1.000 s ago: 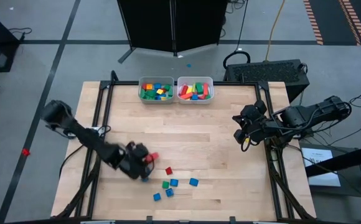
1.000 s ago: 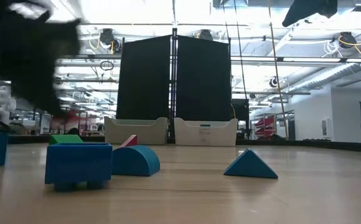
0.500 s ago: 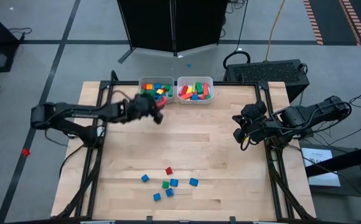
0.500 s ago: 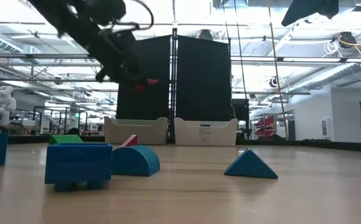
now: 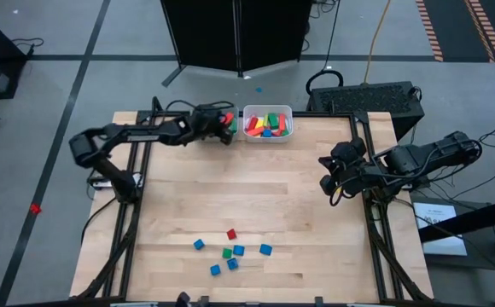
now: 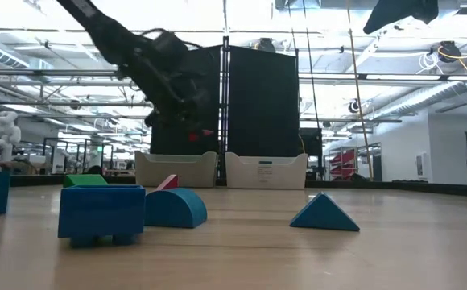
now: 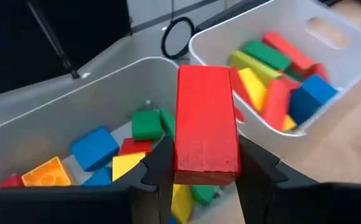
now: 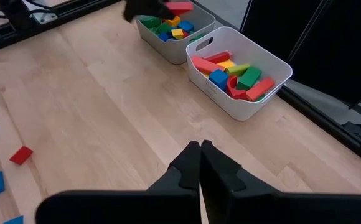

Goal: Sort blocks by size
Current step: Put the red rectangle block into the gray bin, then put the red triangular block into the gray bin

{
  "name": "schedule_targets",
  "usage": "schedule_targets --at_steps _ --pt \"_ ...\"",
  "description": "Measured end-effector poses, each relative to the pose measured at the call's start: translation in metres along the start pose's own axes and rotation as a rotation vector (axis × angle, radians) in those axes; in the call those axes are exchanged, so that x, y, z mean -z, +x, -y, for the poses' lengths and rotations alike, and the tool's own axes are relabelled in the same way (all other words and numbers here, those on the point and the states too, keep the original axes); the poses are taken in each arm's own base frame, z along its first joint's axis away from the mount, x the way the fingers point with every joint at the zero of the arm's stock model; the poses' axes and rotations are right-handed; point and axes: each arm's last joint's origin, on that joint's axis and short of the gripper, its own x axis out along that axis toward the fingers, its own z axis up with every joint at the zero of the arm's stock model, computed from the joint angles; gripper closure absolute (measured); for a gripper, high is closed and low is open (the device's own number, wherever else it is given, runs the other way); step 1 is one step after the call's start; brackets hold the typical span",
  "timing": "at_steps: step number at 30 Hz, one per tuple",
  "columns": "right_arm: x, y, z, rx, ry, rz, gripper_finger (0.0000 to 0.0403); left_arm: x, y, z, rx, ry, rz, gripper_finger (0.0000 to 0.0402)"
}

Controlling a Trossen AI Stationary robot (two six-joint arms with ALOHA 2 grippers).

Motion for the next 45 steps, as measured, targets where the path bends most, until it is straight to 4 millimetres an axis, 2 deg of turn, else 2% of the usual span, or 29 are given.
schedule_targets --at_steps 2,5,9,13,15,17,19,22,26,32,39,45 --pt "0.0 0.0 0.0 0.002 -0.002 -0.001 0.0403 0.0 0.009 -0.001 -0.023 0.001 -0.017 0.0264" --pt "0.0 0.0 0.0 0.003 -0.004 -0.003 0.0403 -0.001 0.019 0.0 -0.035 0.001 -0.029 0.0196" --pt "0.0 0.0 0.001 0.004 -0.005 -0.005 0.0403 -0.004 0.019 0.001 -0.029 0.01 -0.077 0.0126" --pt "0.001 0.0 0.001 0.007 -0.015 -0.013 0.0403 -0.008 0.006 0.002 0.026 -0.024 -0.17 0.0113" --pt "0.002 0.0 0.002 0.011 -0.02 -0.019 0.0403 -0.009 -0.007 0.009 0.192 -0.026 -0.216 0.0117" --pt "0.002 0.0 0.002 0.014 -0.024 -0.022 0.0403 -0.004 -0.026 0.028 0.382 0.05 -0.284 0.0123" --pt "0.002 0.0 0.002 0.014 -0.034 -0.022 0.0403 0.008 -0.05 0.05 0.515 0.169 -0.361 0.0128" --pt "0.002 0.0 0.002 0.015 -0.057 -0.021 0.0403 0.033 -0.082 0.082 0.597 0.334 -0.386 0.0132" --pt "0.002 0.0 0.002 0.016 -0.07 -0.02 0.0403 0.068 -0.11 0.12 0.666 0.391 -0.347 0.0133" --pt "0.002 0.0 0.002 0.016 -0.08 -0.021 0.0403 0.114 -0.132 0.152 0.635 0.349 -0.228 0.0133" --pt "0.002 0.0 0.002 0.016 -0.081 -0.023 0.0403 0.15 -0.147 0.173 0.581 0.341 -0.209 0.0133" --pt "0.002 0.0 0.002 0.015 -0.081 -0.025 0.0403 0.18 -0.155 0.192 0.613 0.309 -0.198 0.0133"
